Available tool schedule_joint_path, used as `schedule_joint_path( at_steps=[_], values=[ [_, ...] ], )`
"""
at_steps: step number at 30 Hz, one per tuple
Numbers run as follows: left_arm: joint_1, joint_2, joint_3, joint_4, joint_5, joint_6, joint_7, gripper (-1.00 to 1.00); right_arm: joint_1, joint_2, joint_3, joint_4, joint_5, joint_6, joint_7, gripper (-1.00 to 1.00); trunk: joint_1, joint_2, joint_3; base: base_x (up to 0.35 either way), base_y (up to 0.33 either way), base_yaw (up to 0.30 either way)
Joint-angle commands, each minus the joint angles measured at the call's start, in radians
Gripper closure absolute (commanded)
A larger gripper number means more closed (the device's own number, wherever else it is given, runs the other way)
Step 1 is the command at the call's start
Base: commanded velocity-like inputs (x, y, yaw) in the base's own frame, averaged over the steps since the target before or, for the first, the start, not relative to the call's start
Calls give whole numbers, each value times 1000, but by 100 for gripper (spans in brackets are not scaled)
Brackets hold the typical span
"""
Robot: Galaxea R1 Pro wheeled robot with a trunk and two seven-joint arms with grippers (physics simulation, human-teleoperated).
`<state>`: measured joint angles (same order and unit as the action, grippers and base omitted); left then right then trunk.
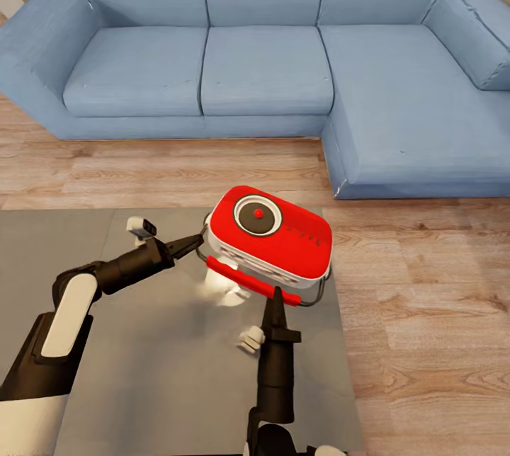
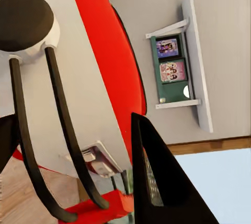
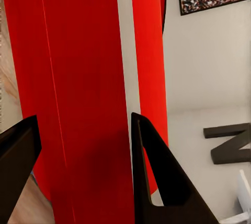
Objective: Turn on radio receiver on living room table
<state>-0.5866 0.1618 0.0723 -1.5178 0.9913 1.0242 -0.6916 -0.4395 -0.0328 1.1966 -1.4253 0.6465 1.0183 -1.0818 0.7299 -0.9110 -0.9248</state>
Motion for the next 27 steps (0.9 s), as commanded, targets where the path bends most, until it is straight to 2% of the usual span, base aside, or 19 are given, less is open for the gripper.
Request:
schedule_joint_path(
  at_steps=[1, 3, 4, 9, 12, 18, 23, 24, 27],
  values=[
    [-3, -1, 1, -1, 58, 13, -5, 100, 1, 3, 0, 167, -44, -21, 2, 100, 0, 0, 0, 0, 0, 0],
    [-11, -5, 1, -1, 62, 13, -4, 100, 1, 10, 0, 167, -46, -20, 2, 100, 0, 0, 0, 0, 0, 0],
    [-16, -7, -3, -6, 12, 3, -6, 100, 1, 9, 6, -12, -1, 11, 3, 100, 0, 0, 0, 0, 0, 0],
    [-18, -4, -1, -14, -27, 4, -9, 100, 1, 10, 9, -23, 4, 14, -3, 100, 0, 0, 0, 0, 0, 0],
    [-17, 8, 2, -15, -42, 9, -24, 100, 1, 10, 12, -13, 8, 21, -5, 100, 0, 0, 0, 0, 0, 0],
    [-16, 32, 8, -16, -100, 12, -51, 100, 1, 10, 13, -3, 17, 29, -1, 100, 0, 0, 0, 0, 0, 0],
    [-16, 61, 11, -22, -155, 12, -73, 100, 1, 10, 11, 10, 6, 24, 5, 100, 0, 0, 0, 0, 0, 0],
    [-16, 67, 11, -23, -149, 14, -78, 100, 1, 10, 10, 16, 1, 21, 6, 100, 0, 0, 0, 0, 0, 0],
    [-16, 84, 12, -24, -131, 14, -95, 100, 1, 13, 10, 36, -62, -6, 6, 100, 0, 0, 0, 0, 0, 0]
  ],
)
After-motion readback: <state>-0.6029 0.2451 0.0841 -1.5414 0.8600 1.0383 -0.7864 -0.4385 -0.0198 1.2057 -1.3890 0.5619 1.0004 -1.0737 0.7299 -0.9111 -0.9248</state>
